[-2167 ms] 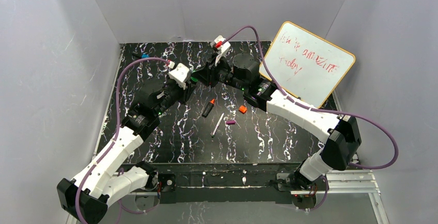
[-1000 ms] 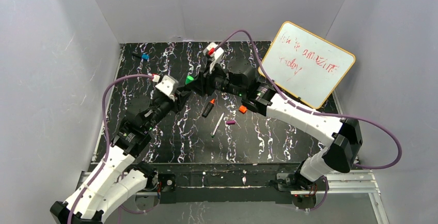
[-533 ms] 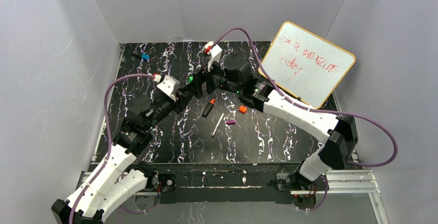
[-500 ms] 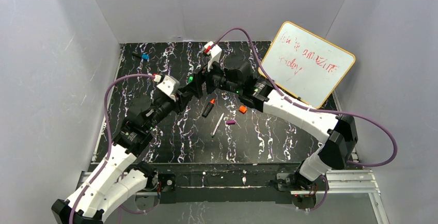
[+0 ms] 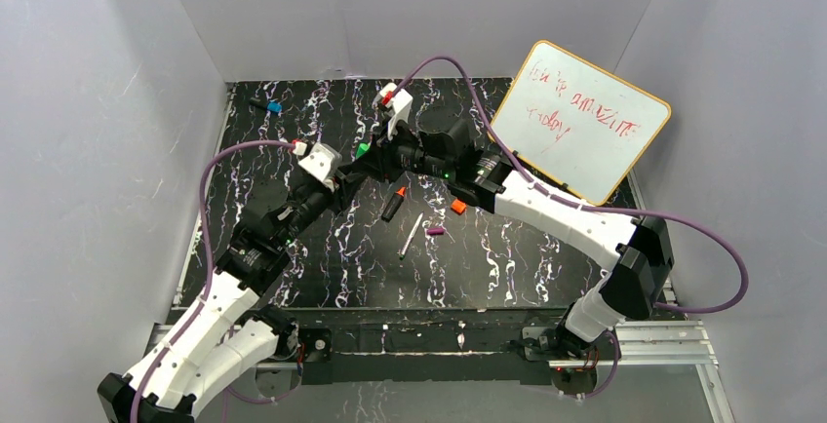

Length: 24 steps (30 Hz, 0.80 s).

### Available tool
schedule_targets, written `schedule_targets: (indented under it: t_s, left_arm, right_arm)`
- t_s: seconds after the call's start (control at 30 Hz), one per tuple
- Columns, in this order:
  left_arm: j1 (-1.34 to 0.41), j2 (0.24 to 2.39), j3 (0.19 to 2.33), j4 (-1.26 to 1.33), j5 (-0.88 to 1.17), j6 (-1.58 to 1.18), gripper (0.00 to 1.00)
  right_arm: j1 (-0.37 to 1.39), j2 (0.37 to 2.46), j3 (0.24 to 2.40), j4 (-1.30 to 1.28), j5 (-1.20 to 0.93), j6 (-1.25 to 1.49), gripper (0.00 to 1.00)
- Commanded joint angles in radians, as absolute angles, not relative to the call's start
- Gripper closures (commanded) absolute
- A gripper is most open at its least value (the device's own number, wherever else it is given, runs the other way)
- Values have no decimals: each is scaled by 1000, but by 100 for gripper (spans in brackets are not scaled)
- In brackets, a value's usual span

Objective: Insert the pens into the pen caps

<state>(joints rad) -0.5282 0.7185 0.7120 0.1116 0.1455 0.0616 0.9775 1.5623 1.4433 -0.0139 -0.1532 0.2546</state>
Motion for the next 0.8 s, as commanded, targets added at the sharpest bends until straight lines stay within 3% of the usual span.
schedule_targets:
  t_s: [0.0,0.23,0.57,0.77]
  left_arm:
    - [-531,717,744,183,100,84,100]
    - [-530,716,737,162,93,65,100]
    - [-531,719,697,152,120,51,56]
    - [-531,724,674,140,144,52,50]
  right_arm:
    - [986,1558,1456,-45,-175,247,99]
    - [985,1557,1463,-45,-168,253,99]
    - [986,1554,1493,-51,-175,244,99]
    - [986,1546,1500,-40,-213,234,99]
